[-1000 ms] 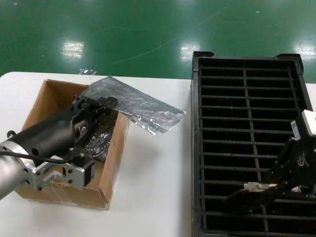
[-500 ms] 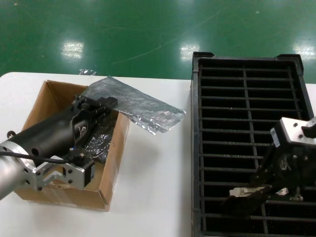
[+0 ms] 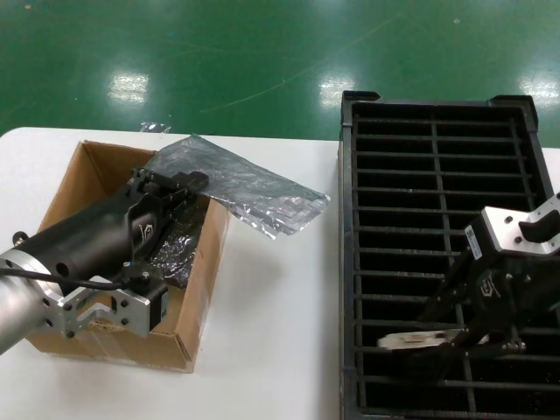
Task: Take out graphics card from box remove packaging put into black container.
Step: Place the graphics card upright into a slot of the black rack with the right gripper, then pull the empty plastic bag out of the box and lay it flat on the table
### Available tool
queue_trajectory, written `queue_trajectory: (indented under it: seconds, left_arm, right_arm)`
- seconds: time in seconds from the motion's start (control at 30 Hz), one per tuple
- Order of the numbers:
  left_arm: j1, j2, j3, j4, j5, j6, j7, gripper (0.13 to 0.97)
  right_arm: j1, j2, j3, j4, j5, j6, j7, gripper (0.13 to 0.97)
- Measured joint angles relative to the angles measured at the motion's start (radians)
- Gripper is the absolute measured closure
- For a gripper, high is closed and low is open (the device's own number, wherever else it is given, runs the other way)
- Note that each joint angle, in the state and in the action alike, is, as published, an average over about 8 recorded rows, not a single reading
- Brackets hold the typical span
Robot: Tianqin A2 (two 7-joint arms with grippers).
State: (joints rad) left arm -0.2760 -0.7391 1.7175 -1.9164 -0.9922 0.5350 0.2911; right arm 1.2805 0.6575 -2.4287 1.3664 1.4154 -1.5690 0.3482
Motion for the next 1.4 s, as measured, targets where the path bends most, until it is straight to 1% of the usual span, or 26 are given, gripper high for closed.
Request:
queue_trajectory:
  seconds: [0.03, 0.3, 0.33, 0.6, 0.73, 0.87, 0.97, 1.0, 1.07, 1.13, 1.23, 1.3, 1.33, 1.4]
  left_arm:
    - [0.000, 0.000, 0.000, 0.000, 0.000, 0.000, 0.000, 0.959]
    - [0.000, 0.000, 0.000, 0.000, 0.000, 0.000, 0.000, 0.959]
    - [0.000, 0.000, 0.000, 0.000, 0.000, 0.000, 0.000, 0.959]
    - [0.000, 0.000, 0.000, 0.000, 0.000, 0.000, 0.000, 0.959]
    - [0.000, 0.000, 0.000, 0.000, 0.000, 0.000, 0.000, 0.959]
    - [-0.002, 0.004, -0.001, -0.003, 0.003, 0.005, -0.007, 0.959]
    - [-0.011, 0.020, -0.008, -0.013, 0.011, 0.026, -0.039, 0.959]
    - [-0.017, 0.029, -0.012, -0.018, 0.015, 0.039, -0.059, 0.959]
    - [-0.031, 0.059, -0.026, -0.030, 0.026, 0.079, -0.114, 0.959]
    - [-0.046, 0.100, -0.047, -0.041, 0.034, 0.130, -0.179, 0.959]
    - [-0.069, 0.182, -0.092, -0.048, 0.039, 0.223, -0.284, 0.959]
    - [-0.081, 0.246, -0.126, -0.045, 0.044, 0.289, -0.352, 0.959]
    - [-0.085, 0.280, -0.144, -0.042, 0.050, 0.325, -0.387, 0.959]
    - [-0.093, 0.353, -0.180, -0.033, 0.075, 0.397, -0.459, 0.959]
  right_arm:
    - [0.000, 0.000, 0.002, 0.002, 0.000, 0.000, 0.000, 0.840]
    - [-0.005, 0.005, 0.016, 0.017, 0.003, 0.000, 0.003, 0.713]
    - [-0.006, 0.006, 0.018, 0.019, 0.005, 0.000, 0.004, 0.713]
    - [-0.020, 0.042, 0.046, 0.068, 0.031, 0.000, 0.016, 0.521]
    - [-0.034, 0.065, 0.067, 0.096, 0.046, 0.001, 0.020, 0.521]
    - [-0.038, 0.072, 0.074, 0.105, 0.051, 0.002, 0.021, 0.423]
    - [-0.038, 0.074, 0.073, 0.105, 0.052, 0.003, 0.021, 0.350]
    - [-0.037, 0.074, 0.072, 0.105, 0.053, 0.003, 0.021, 0.326]
    - [-0.037, 0.074, 0.070, 0.105, 0.053, 0.004, 0.021, 0.310]
    - [-0.036, 0.075, 0.069, 0.105, 0.054, 0.005, 0.021, 0.278]
    - [-0.036, 0.075, 0.068, 0.105, 0.054, 0.005, 0.021, 0.230]
    - [-0.035, 0.075, 0.068, 0.105, 0.055, 0.006, 0.021, 0.198]
    - [-0.035, 0.075, 0.068, 0.105, 0.055, 0.006, 0.021, 0.198]
    - [-0.035, 0.075, 0.067, 0.105, 0.055, 0.006, 0.021, 0.182]
